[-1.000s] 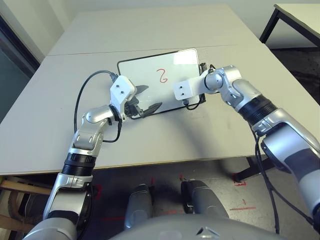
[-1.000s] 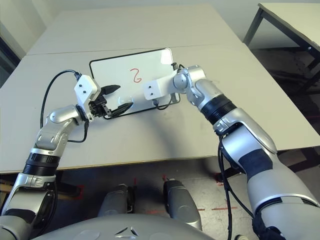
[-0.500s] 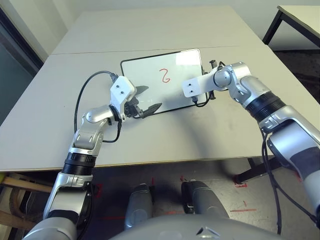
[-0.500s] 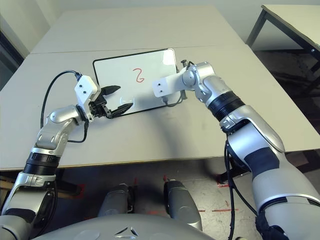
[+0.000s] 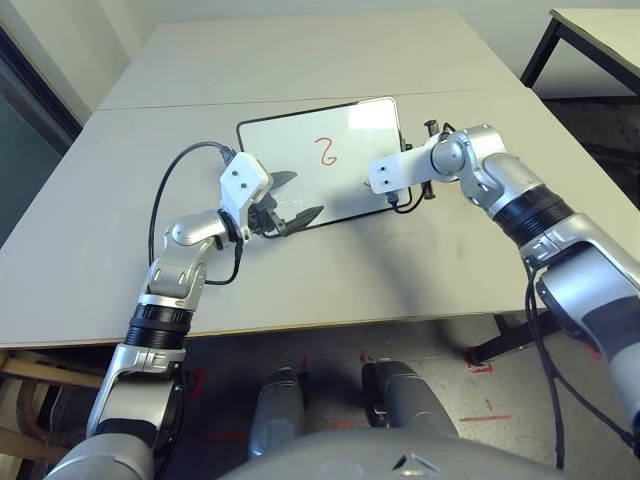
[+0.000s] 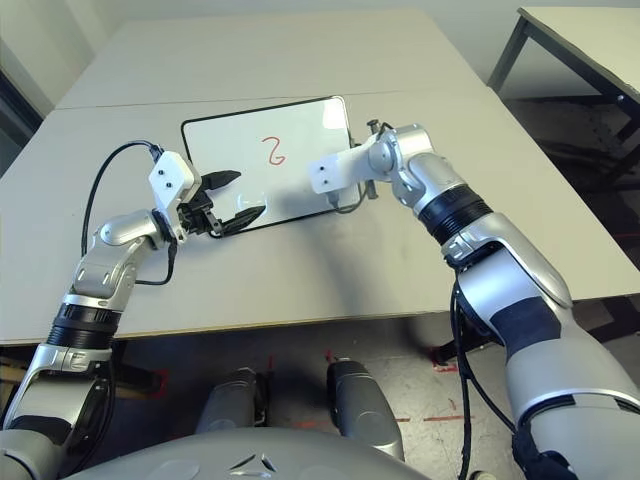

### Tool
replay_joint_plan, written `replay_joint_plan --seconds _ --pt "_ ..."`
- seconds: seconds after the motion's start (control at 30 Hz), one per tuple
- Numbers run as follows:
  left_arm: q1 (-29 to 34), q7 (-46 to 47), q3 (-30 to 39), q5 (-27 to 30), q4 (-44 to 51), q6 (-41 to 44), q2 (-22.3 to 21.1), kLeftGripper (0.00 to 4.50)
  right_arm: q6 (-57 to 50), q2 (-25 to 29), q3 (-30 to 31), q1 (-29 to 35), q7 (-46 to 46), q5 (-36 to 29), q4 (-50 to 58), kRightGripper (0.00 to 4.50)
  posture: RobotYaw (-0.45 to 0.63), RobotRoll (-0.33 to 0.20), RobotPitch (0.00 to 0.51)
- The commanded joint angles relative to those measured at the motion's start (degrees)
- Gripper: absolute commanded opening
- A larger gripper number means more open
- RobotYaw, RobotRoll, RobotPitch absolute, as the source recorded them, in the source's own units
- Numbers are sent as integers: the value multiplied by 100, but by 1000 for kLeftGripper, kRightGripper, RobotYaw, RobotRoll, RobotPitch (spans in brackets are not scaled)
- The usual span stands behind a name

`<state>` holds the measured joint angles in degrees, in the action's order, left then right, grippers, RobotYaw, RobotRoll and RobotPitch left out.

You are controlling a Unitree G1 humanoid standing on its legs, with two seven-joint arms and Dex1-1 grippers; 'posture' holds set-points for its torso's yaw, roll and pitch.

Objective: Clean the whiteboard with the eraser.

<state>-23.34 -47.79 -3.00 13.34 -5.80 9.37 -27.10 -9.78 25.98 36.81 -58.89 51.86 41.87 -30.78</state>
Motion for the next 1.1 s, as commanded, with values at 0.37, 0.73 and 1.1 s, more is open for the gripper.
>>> replay_joint_plan --seconds 0.37,0.73,1.1 --pt "-9 -15 -60 -108 -201 -130 -11 4500 -256 -260 79 374 223 180 644 364 -112 0 61" --pt "-2 16 -60 -115 -204 -158 4 4500 -198 -516 59 147 74 296 356 364 -104 0 53" --pt "-8 32 -80 -100 -127 -109 15 4500 127 -99 62 -31 -77 474 -134 364 -106 0 52"
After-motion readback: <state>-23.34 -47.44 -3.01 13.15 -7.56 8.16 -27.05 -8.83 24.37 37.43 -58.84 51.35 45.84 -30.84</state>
